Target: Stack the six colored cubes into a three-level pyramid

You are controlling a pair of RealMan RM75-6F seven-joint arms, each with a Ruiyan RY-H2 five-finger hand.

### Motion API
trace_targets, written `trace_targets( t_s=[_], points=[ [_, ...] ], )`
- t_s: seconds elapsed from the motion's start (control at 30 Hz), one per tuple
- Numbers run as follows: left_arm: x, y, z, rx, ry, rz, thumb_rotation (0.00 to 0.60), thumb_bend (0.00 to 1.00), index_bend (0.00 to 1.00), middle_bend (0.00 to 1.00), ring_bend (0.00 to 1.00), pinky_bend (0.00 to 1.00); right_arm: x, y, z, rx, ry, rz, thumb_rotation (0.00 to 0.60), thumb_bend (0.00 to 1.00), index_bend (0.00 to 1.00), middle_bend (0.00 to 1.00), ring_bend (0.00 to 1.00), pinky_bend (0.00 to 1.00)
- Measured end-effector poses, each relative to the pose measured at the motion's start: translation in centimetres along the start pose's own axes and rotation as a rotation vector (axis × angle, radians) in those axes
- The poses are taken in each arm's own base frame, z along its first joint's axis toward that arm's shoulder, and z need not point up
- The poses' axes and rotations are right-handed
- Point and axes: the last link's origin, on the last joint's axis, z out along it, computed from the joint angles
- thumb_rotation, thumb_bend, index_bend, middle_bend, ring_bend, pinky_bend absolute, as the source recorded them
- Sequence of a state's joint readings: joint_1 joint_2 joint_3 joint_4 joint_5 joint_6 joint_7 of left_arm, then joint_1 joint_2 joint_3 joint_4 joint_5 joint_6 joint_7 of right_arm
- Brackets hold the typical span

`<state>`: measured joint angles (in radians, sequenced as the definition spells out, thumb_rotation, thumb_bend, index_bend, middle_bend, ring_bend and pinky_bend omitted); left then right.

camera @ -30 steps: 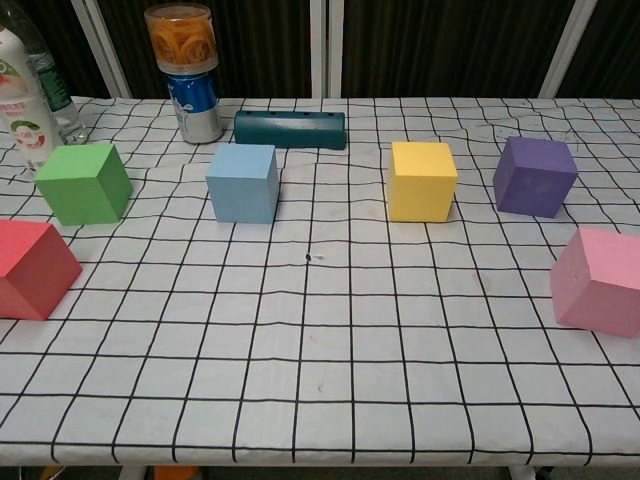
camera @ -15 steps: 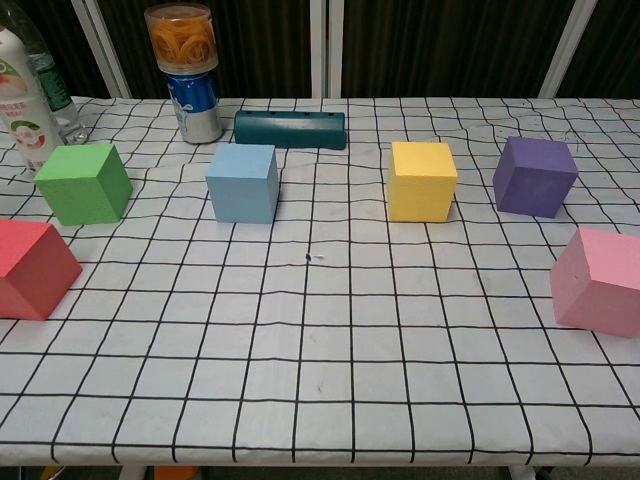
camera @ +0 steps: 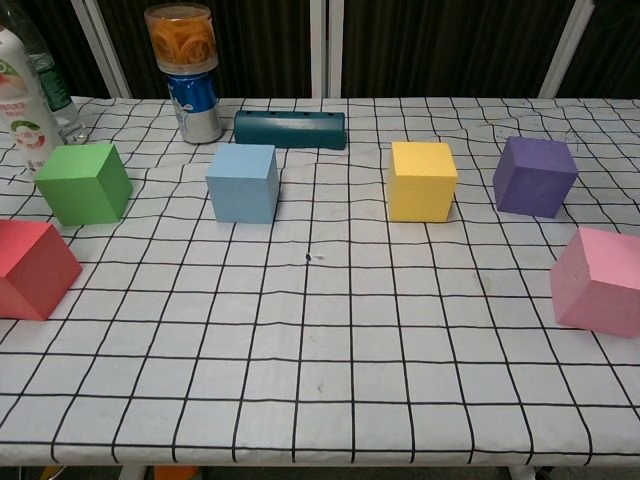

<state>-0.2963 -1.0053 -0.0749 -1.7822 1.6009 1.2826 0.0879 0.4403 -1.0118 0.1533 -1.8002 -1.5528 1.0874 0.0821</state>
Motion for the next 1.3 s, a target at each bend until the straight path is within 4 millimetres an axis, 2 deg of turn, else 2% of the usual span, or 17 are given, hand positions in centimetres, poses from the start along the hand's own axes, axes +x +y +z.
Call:
trace_targets(
  t_s=[0.13, 0.37, 0.67, 0.9, 1.0, 1.17, 1.3],
  points=[
    [-0.4, 0.7, -0.4, -0.018, 0.003, 0.001, 0.6, 0.04, 0.17, 0.12, 0.07, 0.03, -1.4, -2.8, 4.9, 0.082, -0.085, 0.094, 0.6, 0.08, 0.0, 0.13, 0.0, 0.0],
    [-1.1, 1.4, -1.2, -0.026, 0.004, -0.013, 0.6, 0.04, 0.17, 0.12, 0.07, 0.02, -5.3, -10.1, 14.5, 0.206, -0.227, 0.181, 0.6, 0.09, 0.0, 0.11, 0.0, 0.0],
    [-1.5, 0.8, -2.1, 0.018, -0.004, -0.033, 0.6, 0.04, 0.17, 0.12, 0.07, 0.03, -8.9, -15.9, 22.9, 0.227, -0.272, 0.059, 0.6, 0.05, 0.0, 0.11, 0.0, 0.0],
    [-1.7, 0.1, -2.9, 0.045, -0.015, -0.045, 0.6, 0.04, 0.17, 0.12, 0.07, 0.03, -11.7, -18.9, 26.6, 0.179, -0.295, 0.017, 0.6, 0.05, 0.0, 0.13, 0.0, 0.0],
    [-1.6, 0.0, -3.2, 0.051, -0.01, -0.046, 0.6, 0.04, 0.17, 0.12, 0.07, 0.03, -12.7, -19.9, 27.5, 0.154, -0.314, 0.011, 0.6, 0.08, 0.0, 0.21, 0.0, 0.0],
    [-1.5, -0.2, -3.3, 0.053, 0.002, -0.051, 0.6, 0.04, 0.17, 0.12, 0.07, 0.03, -13.3, -20.0, 27.9, 0.132, -0.309, -0.016, 0.6, 0.22, 0.03, 0.39, 0.05, 0.0],
    [-1.5, -0.3, -3.2, 0.047, 0.01, -0.051, 0.6, 0.04, 0.17, 0.12, 0.07, 0.03, -12.8, -19.5, 27.4, 0.126, -0.274, -0.011, 0.6, 0.23, 0.04, 0.41, 0.07, 0.01]
  ],
)
